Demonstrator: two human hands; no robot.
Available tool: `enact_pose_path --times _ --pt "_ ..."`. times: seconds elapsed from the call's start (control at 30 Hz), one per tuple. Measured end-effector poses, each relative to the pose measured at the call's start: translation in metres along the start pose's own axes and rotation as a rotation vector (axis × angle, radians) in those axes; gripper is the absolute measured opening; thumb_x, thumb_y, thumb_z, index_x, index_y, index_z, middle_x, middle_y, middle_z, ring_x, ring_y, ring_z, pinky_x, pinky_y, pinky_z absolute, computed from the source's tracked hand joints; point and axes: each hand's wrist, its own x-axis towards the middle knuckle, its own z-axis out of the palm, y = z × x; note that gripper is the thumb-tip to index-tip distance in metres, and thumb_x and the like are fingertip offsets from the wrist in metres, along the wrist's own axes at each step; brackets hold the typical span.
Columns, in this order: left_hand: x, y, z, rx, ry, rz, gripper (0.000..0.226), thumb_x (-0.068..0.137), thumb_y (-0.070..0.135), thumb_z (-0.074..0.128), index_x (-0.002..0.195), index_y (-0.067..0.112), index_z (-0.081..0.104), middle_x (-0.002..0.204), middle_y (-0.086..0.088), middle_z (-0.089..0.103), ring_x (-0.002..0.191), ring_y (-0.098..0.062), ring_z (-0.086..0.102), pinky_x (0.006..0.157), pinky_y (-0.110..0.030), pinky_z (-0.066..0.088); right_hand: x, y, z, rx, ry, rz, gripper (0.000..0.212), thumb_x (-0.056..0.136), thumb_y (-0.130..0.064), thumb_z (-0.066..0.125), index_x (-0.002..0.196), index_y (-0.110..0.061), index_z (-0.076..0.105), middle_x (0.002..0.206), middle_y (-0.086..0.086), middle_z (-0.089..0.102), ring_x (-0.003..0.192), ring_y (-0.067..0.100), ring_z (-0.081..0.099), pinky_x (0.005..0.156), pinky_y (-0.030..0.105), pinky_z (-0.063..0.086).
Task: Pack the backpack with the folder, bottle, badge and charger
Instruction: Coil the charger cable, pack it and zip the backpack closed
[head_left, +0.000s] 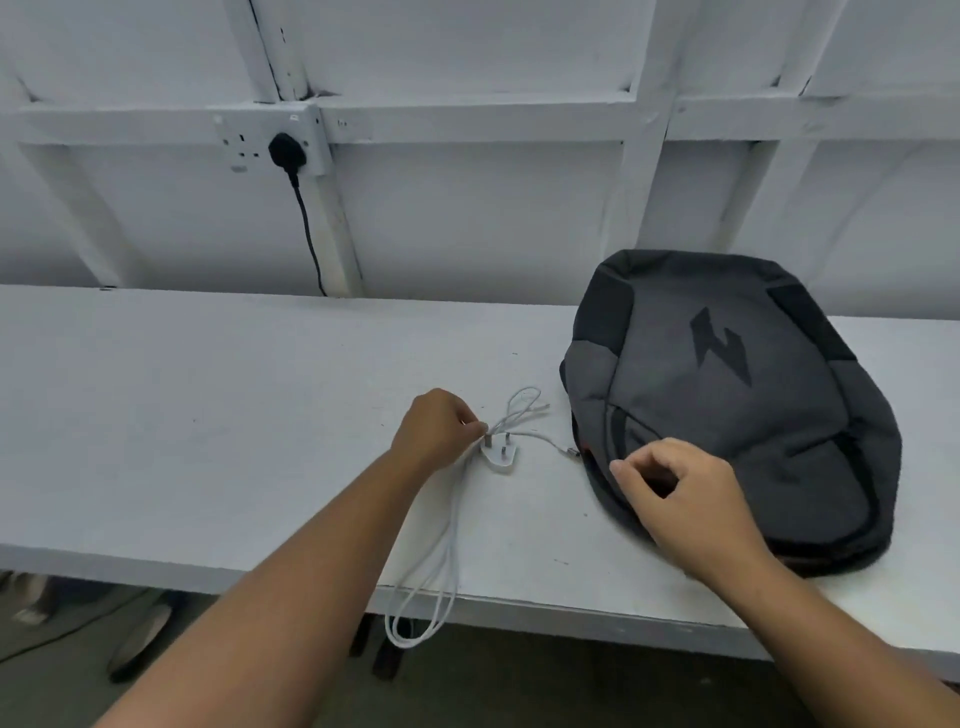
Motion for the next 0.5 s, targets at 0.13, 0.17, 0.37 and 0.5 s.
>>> enact_pose_path --times 0.13,0.17,0.37,0.5 --pt "0.012 0.005 0.004 -0.009 -0.077 -0.004 0.019 0.082 0.028 0.079 0.069 0.013 0.079 0.062 0.001 0.07 0.062 -0.012 0.06 0.058 -0.024 0.044 -0.005 -0.009 0.002 -0.031 -0.039 0.0 0.017 0.089 -0.034 0.07 0.073 -0.03 0.067 0.076 -0.015 0.065 0.075 0.002 0.062 0.068 0.026 0.055" --pt "0.013 0.007 0.004 -0.011 -0.077 -0.011 0.018 0.082 0.025 0.079 0.069 0.012 0.078 0.063 0.001 0.071 0.063 -0.012 0.06 0.058 -0.024 0.044 -0.005 -0.009 0.0 -0.041 -0.046 -0.005 0.016 0.089 -0.035 0.07 0.074 -0.03 0.067 0.077 -0.015 0.065 0.075 0.002 0.062 0.069 0.026 0.056" --pt "0.006 0.021 -0.003 0.047 -0.107 -0.031 0.023 0.087 0.016 0.062 0.066 0.007 0.062 0.068 -0.013 0.059 0.06 -0.021 0.046 0.056 -0.029 0.036 -0.001 -0.011 -0.008 -0.054 -0.107 -0.022 0.013 0.09 -0.039 0.068 0.08 -0.031 0.07 0.081 -0.017 0.066 0.077 0.002 0.063 0.071 0.025 0.058" --pt "-0.006 0.051 -0.017 0.124 0.051 0.02 0.013 0.097 0.015 0.039 0.087 0.009 0.044 0.074 -0.005 0.053 0.061 -0.02 0.043 0.054 -0.032 0.031 0.011 -0.018 -0.015 -0.008 -0.123 -0.085 0.012 0.09 -0.036 0.068 0.08 -0.029 0.069 0.08 -0.015 0.067 0.076 0.002 0.063 0.07 0.026 0.054"
